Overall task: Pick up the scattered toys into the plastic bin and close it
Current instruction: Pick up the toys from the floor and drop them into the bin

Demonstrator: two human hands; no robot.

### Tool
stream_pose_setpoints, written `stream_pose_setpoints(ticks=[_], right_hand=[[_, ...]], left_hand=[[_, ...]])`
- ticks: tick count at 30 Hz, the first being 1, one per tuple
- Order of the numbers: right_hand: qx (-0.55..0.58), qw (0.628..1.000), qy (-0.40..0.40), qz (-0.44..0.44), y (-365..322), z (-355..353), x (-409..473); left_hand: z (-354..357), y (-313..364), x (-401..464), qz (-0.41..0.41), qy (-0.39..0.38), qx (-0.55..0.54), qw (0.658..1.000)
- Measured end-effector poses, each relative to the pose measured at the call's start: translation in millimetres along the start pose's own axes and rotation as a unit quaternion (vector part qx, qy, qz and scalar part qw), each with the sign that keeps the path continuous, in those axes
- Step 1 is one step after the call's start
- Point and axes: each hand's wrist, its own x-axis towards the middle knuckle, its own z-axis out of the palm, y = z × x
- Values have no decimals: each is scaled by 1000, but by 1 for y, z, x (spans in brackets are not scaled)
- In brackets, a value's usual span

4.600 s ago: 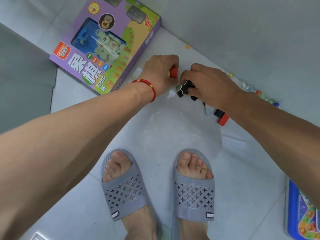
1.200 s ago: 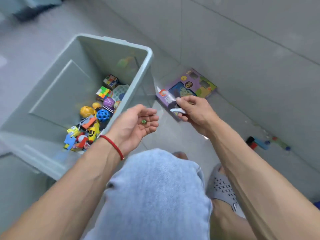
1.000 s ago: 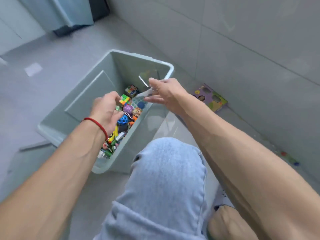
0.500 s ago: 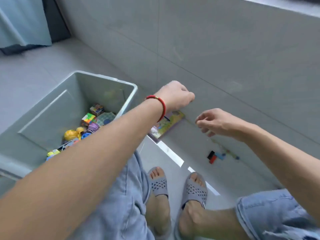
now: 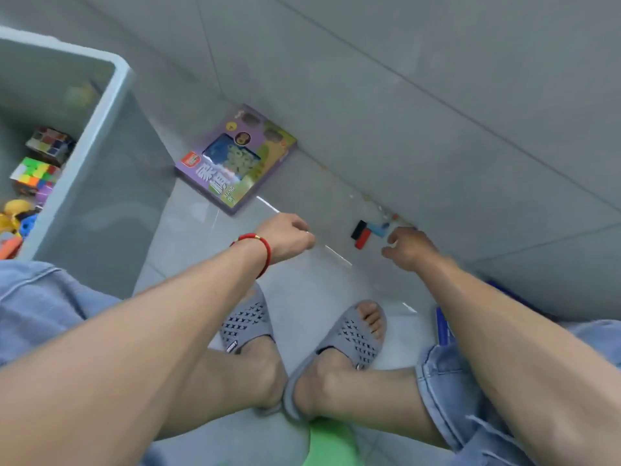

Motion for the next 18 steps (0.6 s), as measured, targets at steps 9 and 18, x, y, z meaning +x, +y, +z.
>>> stream_pose_setpoints(ticks=[9,18], right_hand=[[209,964,60,153,-24,74,75],[217,966,51,129,-14,96,52]], left_hand=[[18,-11,55,-117,-20,-55,991],[42,20,89,-145,-58,-144,977]])
